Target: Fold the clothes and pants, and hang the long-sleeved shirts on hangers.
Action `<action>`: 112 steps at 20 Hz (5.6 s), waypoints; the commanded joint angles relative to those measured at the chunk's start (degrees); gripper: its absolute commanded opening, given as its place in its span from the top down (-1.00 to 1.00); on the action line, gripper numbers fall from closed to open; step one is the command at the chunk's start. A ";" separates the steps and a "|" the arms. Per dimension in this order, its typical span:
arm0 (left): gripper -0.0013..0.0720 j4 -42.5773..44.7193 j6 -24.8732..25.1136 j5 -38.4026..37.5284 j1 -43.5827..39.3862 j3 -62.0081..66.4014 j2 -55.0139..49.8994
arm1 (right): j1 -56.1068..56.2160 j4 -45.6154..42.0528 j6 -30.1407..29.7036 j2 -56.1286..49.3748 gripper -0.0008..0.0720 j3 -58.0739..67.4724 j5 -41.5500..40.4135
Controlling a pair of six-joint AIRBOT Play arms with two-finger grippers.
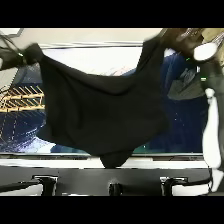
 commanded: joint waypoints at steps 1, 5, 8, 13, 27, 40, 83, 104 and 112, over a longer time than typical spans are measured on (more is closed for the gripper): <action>0.92 -1.16 -0.02 -6.40 -0.04 -0.09 -8.57 | 0.61 -3.67 2.27 -7.76 0.74 0.07 12.55; 0.92 -1.16 -0.02 -11.17 -0.02 -0.02 -9.90 | -0.68 -11.08 5.11 -4.76 -0.39 0.09 24.50; 0.92 -1.18 -0.02 -13.05 -0.02 0.04 -9.11 | -5.70 -15.58 3.08 1.86 -0.69 0.07 38.86; 0.92 -1.18 -0.04 -17.31 -0.02 0.11 -8.81 | -16.59 -21.27 3.85 15.13 -0.71 -9.31 51.84; 0.92 -1.14 -0.04 -17.92 -0.02 0.11 -8.81 | 6.27 4.04 13.84 46.71 -0.73 -84.59 27.36; 0.92 -1.14 -0.02 -17.94 0.02 0.13 -8.83 | 18.05 22.29 3.15 31.21 0.90 -84.15 5.79; 0.92 -2.21 -10.49 -24.33 -4.20 -0.61 -9.55 | 47.58 14.27 35.82 33.66 -0.74 -79.89 -18.88; 0.92 -2.21 -9.84 -24.35 -4.20 -0.59 -9.55 | 47.28 12.28 36.96 22.60 -0.91 -66.71 1.25; 0.91 -2.21 -9.84 -23.58 -4.13 -0.59 -9.55 | 47.28 8.83 46.53 19.58 -0.83 -66.71 -3.69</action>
